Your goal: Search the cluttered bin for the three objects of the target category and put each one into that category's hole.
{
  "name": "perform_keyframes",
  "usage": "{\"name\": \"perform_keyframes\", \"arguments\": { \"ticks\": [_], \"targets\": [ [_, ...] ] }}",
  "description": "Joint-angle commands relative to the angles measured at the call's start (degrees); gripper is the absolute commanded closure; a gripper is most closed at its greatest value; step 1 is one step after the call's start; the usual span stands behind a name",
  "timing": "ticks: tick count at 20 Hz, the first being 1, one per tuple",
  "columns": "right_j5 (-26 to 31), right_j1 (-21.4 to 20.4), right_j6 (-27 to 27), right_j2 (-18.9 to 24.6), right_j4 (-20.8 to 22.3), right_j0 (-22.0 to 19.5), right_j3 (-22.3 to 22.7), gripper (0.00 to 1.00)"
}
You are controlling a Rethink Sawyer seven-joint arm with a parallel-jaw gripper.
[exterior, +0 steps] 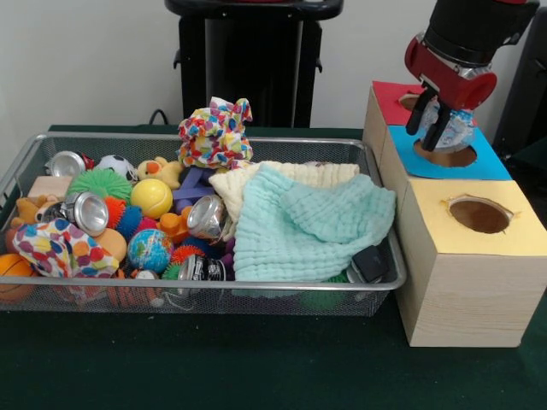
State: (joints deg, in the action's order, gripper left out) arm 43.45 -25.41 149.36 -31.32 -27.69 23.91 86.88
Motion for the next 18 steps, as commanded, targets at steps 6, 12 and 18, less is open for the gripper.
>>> {"name": "perform_keyframes", "arguments": {
  "ticks": [6,12,18],
  "targets": [
    [-1.5,2.3,16.5,2.7,-3.2,0.3,1.5,1.0],
    [-2.1,2.8,16.2,2.5,-3.4,0.4,1.5,1.0],
    [-2.2,2.9,15.7,2.4,-3.6,0.1,1.7,1.0]
  ]
}}
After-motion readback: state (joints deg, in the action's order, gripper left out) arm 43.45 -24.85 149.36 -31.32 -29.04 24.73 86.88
